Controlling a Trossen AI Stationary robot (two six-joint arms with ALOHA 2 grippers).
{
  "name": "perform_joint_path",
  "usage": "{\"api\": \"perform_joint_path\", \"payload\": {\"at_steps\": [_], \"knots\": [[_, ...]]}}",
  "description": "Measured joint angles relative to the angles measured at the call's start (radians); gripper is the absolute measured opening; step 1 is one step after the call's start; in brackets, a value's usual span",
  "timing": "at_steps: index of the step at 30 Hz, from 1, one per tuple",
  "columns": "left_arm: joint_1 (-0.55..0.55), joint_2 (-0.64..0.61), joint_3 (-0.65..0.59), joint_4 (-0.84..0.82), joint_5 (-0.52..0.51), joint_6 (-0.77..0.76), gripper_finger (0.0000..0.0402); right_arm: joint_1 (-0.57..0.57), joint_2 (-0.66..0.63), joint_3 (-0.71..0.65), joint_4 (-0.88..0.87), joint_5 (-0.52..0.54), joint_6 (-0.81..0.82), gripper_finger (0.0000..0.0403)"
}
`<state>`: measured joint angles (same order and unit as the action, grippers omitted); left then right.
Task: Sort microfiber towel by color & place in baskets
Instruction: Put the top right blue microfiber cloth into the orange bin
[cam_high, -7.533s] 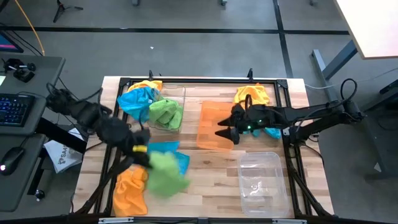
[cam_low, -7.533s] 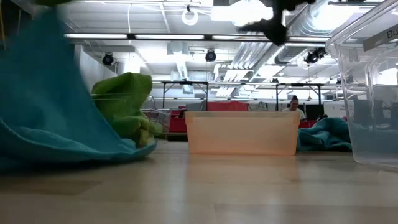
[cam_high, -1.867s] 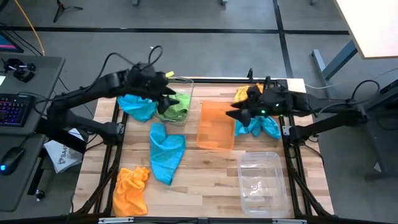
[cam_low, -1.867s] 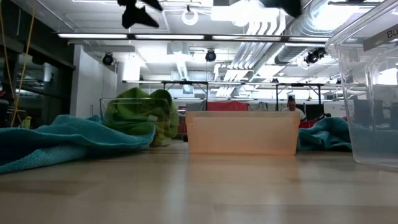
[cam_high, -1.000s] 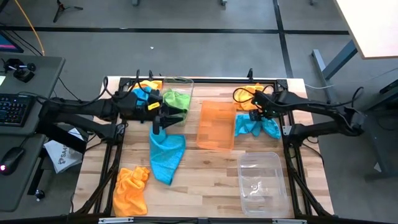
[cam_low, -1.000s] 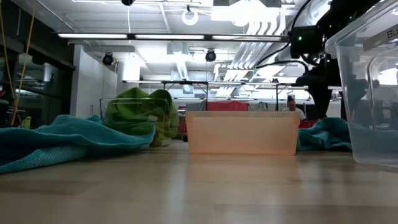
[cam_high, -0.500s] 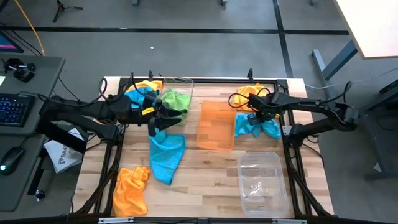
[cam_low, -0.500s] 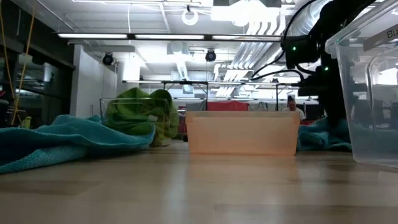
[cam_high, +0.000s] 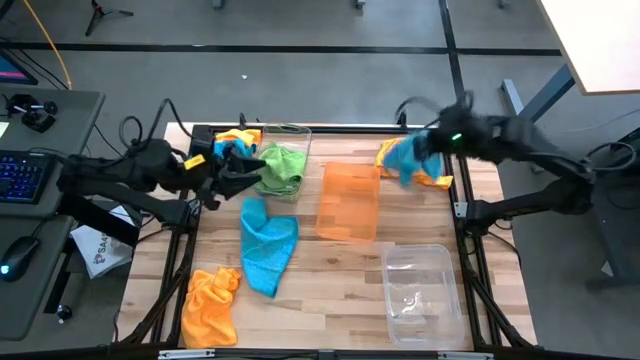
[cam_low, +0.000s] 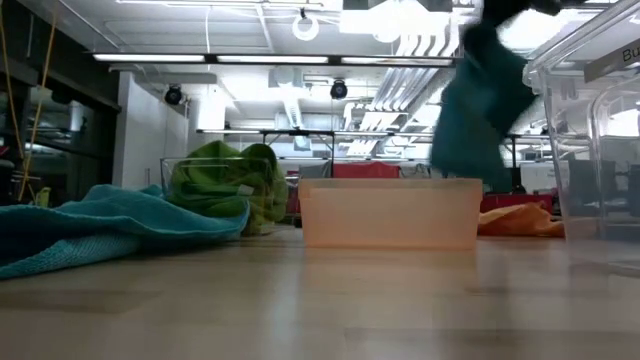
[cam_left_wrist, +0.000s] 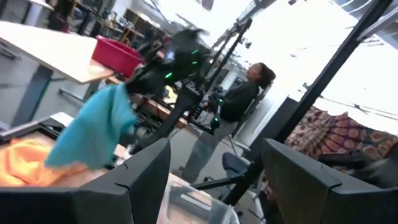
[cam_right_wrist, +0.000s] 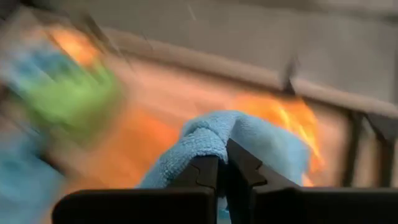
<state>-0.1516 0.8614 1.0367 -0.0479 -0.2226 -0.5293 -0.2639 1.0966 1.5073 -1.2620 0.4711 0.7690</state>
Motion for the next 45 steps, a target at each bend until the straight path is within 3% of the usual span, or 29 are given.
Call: {"api": "perform_joint_path", "payload": {"at_steps": [7, 17, 28, 31, 36, 39, 45], "knots": [[0.0, -0.024, 0.0, -0.049, -0.009, 0.008, 0.0241, 0.038, 0.038, 0.18, 0.267, -0.056, -0.176, 0.0001], [0.0, -0.024, 0.0, -0.046, -0.009, 0.008, 0.0241, 0.1, 0.256, 0.127, 0.228, -0.205, -0.229, 0.0001], [0.0, -0.024, -0.001, -0.063, -0.005, -0.019, 0.0241, 0.17, 0.534, 0.12, 0.07, -0.379, -0.363, 0.0], [0.0, -0.024, -0.001, -0.072, -0.005, -0.02, 0.0241, 0.187, 0.557, 0.132, -0.082, -0.376, -0.409, 0.0], [0.0, -0.024, -0.001, -0.074, -0.005, -0.019, 0.0241, 0.195, 0.556, 0.167, -0.312, -0.28, -0.403, 0.0], [0.0, -0.024, -0.001, -0.075, -0.005, -0.019, 0.0241, 0.195, 0.552, 0.176, -0.259, -0.29, -0.404, 0.0], [0.0, -0.024, -0.001, -0.075, -0.005, -0.018, 0.0241, 0.195, 0.576, 0.177, 0.055, -0.332, -0.411, 0.0]]}}
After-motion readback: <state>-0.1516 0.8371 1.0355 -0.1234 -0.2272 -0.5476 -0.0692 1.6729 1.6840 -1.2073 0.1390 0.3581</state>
